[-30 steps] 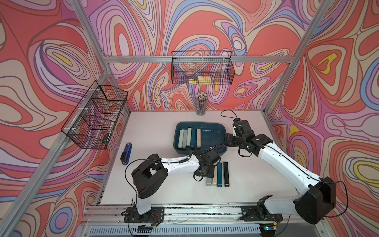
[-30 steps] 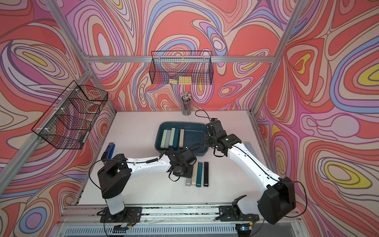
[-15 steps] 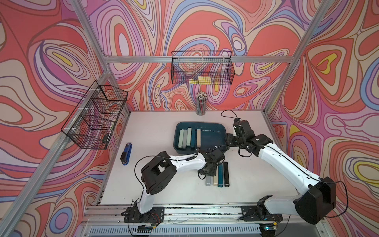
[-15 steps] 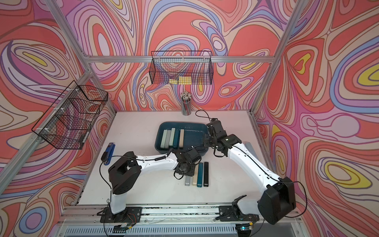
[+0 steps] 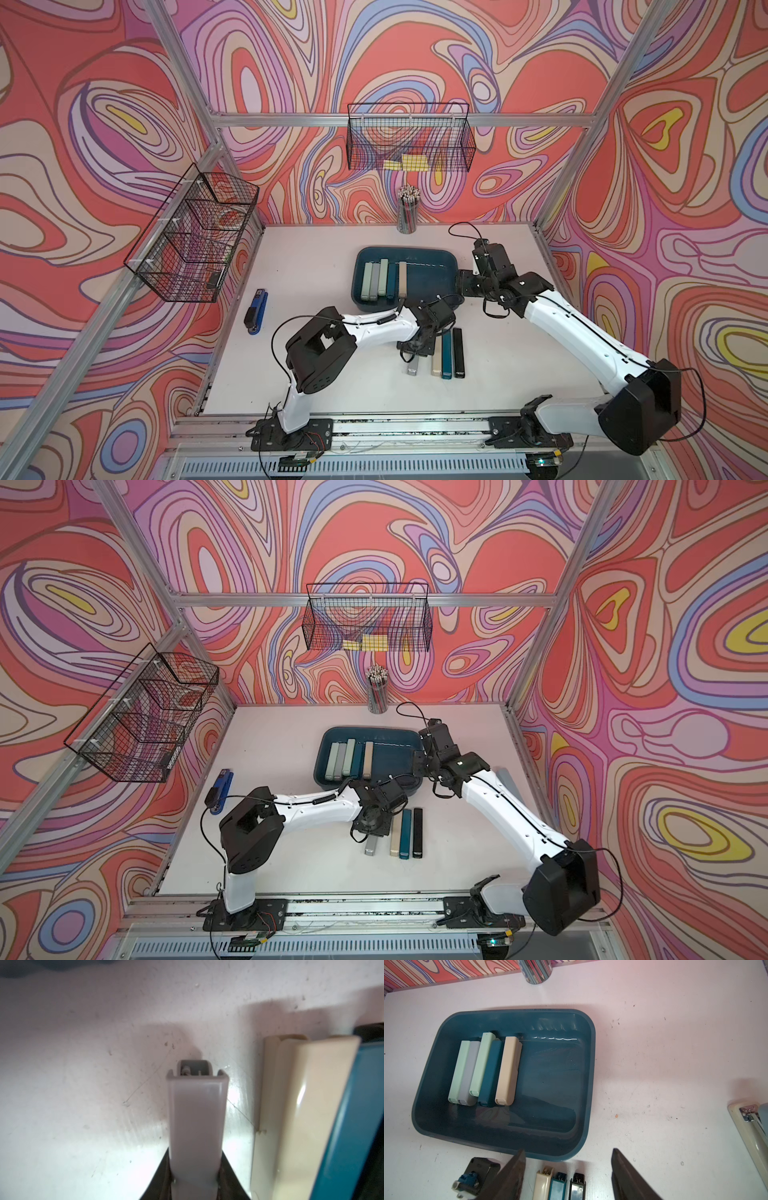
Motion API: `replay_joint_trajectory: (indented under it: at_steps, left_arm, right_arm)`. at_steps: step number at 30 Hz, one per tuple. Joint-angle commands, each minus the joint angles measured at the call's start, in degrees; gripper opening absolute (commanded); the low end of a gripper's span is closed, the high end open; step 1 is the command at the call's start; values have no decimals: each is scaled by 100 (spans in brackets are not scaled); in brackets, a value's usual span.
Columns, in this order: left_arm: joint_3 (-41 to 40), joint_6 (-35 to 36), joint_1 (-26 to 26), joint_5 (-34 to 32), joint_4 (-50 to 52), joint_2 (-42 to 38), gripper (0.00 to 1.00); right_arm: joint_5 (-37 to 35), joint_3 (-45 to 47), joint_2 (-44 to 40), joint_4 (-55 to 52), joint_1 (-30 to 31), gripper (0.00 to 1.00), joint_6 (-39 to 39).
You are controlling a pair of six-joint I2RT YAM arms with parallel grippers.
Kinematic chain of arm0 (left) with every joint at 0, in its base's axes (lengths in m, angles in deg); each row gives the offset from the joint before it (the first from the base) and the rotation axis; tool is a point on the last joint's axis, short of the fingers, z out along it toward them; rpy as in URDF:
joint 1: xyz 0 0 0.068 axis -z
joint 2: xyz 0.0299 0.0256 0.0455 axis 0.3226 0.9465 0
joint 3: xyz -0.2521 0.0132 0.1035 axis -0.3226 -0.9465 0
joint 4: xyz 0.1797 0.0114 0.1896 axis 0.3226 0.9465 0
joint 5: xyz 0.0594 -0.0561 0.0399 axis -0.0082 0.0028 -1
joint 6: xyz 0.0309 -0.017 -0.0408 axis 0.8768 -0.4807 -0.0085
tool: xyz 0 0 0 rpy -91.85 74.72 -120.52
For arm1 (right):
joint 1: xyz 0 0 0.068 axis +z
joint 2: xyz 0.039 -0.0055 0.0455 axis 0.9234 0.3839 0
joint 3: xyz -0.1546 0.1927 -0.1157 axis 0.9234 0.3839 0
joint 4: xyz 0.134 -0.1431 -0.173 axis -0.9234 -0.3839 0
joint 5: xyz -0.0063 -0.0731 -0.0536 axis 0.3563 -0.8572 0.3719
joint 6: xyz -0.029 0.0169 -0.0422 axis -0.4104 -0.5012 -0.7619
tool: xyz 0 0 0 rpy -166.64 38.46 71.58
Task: Put the pruning pliers into the storage box
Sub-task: Pick up the pruning pliers from the center of the board, then place the pruning pliers in the storage box.
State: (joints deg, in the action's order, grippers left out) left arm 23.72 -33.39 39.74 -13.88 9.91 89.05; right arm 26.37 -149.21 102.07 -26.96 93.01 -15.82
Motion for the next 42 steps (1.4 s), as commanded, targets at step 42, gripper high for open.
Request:
replay_joint_trajectory:
  at_steps: [42]
  left_arm:
    - [5401,1102,-1820,-561,913,3207,21]
  right_arm:
    - [-315,1042,-1598,-431,27,67,257]
